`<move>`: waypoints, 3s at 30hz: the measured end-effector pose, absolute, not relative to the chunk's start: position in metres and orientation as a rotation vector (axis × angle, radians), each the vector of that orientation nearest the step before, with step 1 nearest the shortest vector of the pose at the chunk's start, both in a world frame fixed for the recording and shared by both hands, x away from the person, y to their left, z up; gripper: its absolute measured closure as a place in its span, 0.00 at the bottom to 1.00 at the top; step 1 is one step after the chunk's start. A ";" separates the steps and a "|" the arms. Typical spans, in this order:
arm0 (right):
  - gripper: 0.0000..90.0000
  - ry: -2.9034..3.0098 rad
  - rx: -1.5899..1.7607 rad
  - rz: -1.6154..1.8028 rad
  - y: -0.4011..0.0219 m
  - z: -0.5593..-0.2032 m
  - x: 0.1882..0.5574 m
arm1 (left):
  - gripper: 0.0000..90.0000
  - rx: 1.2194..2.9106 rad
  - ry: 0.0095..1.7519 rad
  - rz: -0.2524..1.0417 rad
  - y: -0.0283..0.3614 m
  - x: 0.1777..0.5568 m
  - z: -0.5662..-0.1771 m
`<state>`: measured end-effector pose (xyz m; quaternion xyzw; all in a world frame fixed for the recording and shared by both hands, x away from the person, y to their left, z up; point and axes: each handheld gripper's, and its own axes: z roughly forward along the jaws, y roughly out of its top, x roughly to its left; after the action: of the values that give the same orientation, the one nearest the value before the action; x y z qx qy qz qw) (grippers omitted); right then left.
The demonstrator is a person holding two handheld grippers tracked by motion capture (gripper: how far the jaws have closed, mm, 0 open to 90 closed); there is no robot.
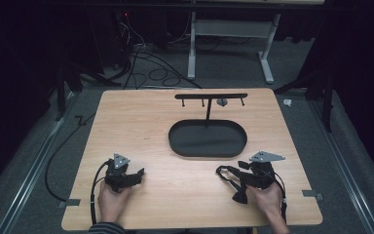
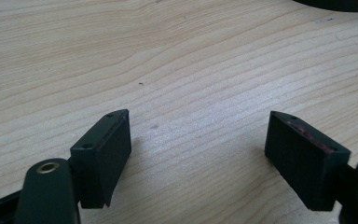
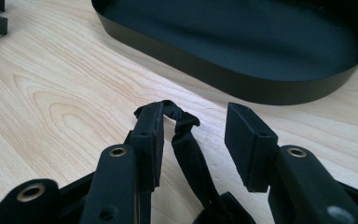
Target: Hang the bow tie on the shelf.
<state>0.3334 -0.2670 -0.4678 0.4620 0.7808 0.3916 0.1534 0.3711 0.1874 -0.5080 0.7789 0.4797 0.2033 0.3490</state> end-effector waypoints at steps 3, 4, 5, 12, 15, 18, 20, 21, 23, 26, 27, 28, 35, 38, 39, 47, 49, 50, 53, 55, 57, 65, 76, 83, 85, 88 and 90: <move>0.66 2.255 1.321 1.106 -0.264 -0.471 0.336 | 0.26 2.019 1.243 0.527 0.187 0.371 -0.508; 0.66 2.260 1.329 1.101 -0.264 -0.474 0.339 | 0.26 2.019 1.243 0.527 0.187 0.371 -0.508; 0.66 2.267 1.329 1.096 -0.263 -0.476 0.340 | 0.26 2.019 1.243 0.527 0.187 0.371 -0.508; 0.69 2.290 1.350 1.067 -0.262 -0.483 0.343 | 0.26 2.020 1.244 0.526 0.187 0.371 -0.508; 0.74 2.301 1.349 1.053 -0.262 -0.486 0.345 | 0.26 2.018 1.243 0.528 0.187 0.371 -0.508; 0.79 2.318 1.352 1.034 -0.261 -0.490 0.346 | 0.26 2.019 1.243 0.528 0.187 0.371 -0.508; 0.86 2.330 1.350 1.042 -0.262 -0.492 0.346 | 0.26 2.018 1.243 0.528 0.187 0.371 -0.508; 0.86 2.330 1.350 1.042 -0.262 -0.492 0.346 | 0.26 2.021 1.244 0.527 0.187 0.371 -0.508; 0.90 2.341 1.339 1.038 -0.262 -0.493 0.346 | 0.26 2.020 1.244 0.526 0.188 0.371 -0.508; 0.94 2.340 1.322 1.050 -0.263 -0.492 0.344 | 0.26 2.019 1.243 0.528 0.187 0.371 -0.508; 0.95 2.334 1.327 1.067 -0.265 -0.491 0.344 | 0.26 2.017 1.244 0.528 0.187 0.371 -0.508; 0.95 2.334 1.327 1.067 -0.265 -0.491 0.344 | 0.26 2.015 1.244 0.528 0.187 0.371 -0.508; 0.96 2.293 1.297 1.087 -0.270 -0.477 0.338 | 0.26 2.019 1.244 0.527 0.187 0.371 -0.508; 0.96 2.273 1.278 1.098 -0.272 -0.470 0.336 | 0.26 2.020 1.244 0.526 0.187 0.371 -0.508; 0.96 2.268 1.274 1.097 -0.273 -0.468 0.336 | 0.26 2.020 1.244 0.526 0.187 0.371 -0.508; 0.96 2.236 1.224 1.100 -0.273 -0.451 0.335 | 0.26 2.018 1.243 0.528 0.187 0.371 -0.508; 0.97 2.232 1.211 1.104 -0.272 -0.448 0.335 | 0.26 2.019 1.243 0.527 0.187 0.371 -0.508; 0.97 2.231 1.203 1.103 -0.272 -0.447 0.336 | 0.26 2.020 1.244 0.526 0.187 0.371 -0.508; 0.97 2.217 1.194 1.114 -0.272 -0.444 0.336 | 0.26 2.020 1.244 0.526 0.187 0.371 -0.508; 0.97 2.208 1.196 1.124 -0.272 -0.441 0.337 | 0.26 2.019 1.243 0.526 0.188 0.371 -0.508; 0.97 2.197 1.180 1.129 -0.272 -0.436 0.337 | 0.26 2.019 1.243 0.527 0.187 0.371 -0.508; 0.97 2.153 1.170 1.157 -0.277 -0.418 0.343 | 0.26 2.020 1.244 0.526 0.188 0.371 -0.508; 0.97 2.117 1.160 1.164 -0.279 -0.401 0.351 | 0.26 2.016 1.244 0.525 0.187 0.371 -0.508; 0.97 2.093 1.181 1.171 -0.284 -0.395 0.356 | 0.26 2.016 1.245 0.525 0.187 0.371 -0.508; 0.97 2.084 1.175 1.176 -0.285 -0.393 0.358 | 0.26 2.016 1.245 0.525 0.187 0.371 -0.508; 0.97 2.078 1.189 1.182 -0.287 -0.391 0.360 | 0.26 2.015 1.245 0.526 0.187 0.371 -0.508; 0.97 2.072 1.189 1.184 -0.288 -0.388 0.362 | 0.26 2.015 1.245 0.526 0.187 0.371 -0.508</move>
<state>0.3621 -0.2878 -0.3885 0.4333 0.7554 0.4315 0.2355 0.3713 0.1874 -0.5081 0.7780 0.4808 0.2029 0.3499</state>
